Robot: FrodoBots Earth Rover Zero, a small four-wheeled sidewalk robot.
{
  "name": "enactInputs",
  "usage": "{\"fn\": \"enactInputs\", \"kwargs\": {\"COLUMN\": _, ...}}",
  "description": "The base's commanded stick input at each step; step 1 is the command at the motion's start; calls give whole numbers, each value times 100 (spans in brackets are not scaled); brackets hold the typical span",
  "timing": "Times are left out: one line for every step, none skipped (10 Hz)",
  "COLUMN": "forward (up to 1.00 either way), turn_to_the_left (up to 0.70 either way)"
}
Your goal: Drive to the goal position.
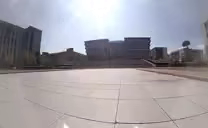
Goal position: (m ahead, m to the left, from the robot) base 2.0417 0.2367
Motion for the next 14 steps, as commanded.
{"fn": "enactInputs", "kwargs": {"forward": 64, "turn_to_the_left": 2}}
{"fn": "enactInputs", "kwargs": {"forward": 64, "turn_to_the_left": 2}}
{"fn": "enactInputs", "kwargs": {"forward": 64, "turn_to_the_left": 2}}
{"fn": "enactInputs", "kwargs": {"forward": 64, "turn_to_the_left": 2}}
{"fn": "enactInputs", "kwargs": {"forward": 64, "turn_to_the_left": 2}}
{"fn": "enactInputs", "kwargs": {"forward": 64, "turn_to_the_left": 2}}
{"fn": "enactInputs", "kwargs": {"forward": 64, "turn_to_the_left": 2}}
{"fn": "enactInputs", "kwargs": {"forward": 64, "turn_to_the_left": 2}}
{"fn": "enactInputs", "kwargs": {"forward": 64, "turn_to_the_left": 2}}
{"fn": "enactInputs", "kwargs": {"forward": 64, "turn_to_the_left": 2}}
{"fn": "enactInputs", "kwargs": {"forward": 64, "turn_to_the_left": 2}}
{"fn": "enactInputs", "kwargs": {"forward": 64, "turn_to_the_left": 2}}
{"fn": "enactInputs", "kwargs": {"forward": 64, "turn_to_the_left": 2}}
{"fn": "enactInputs", "kwargs": {"forward": 64, "turn_to_the_left": 2}}
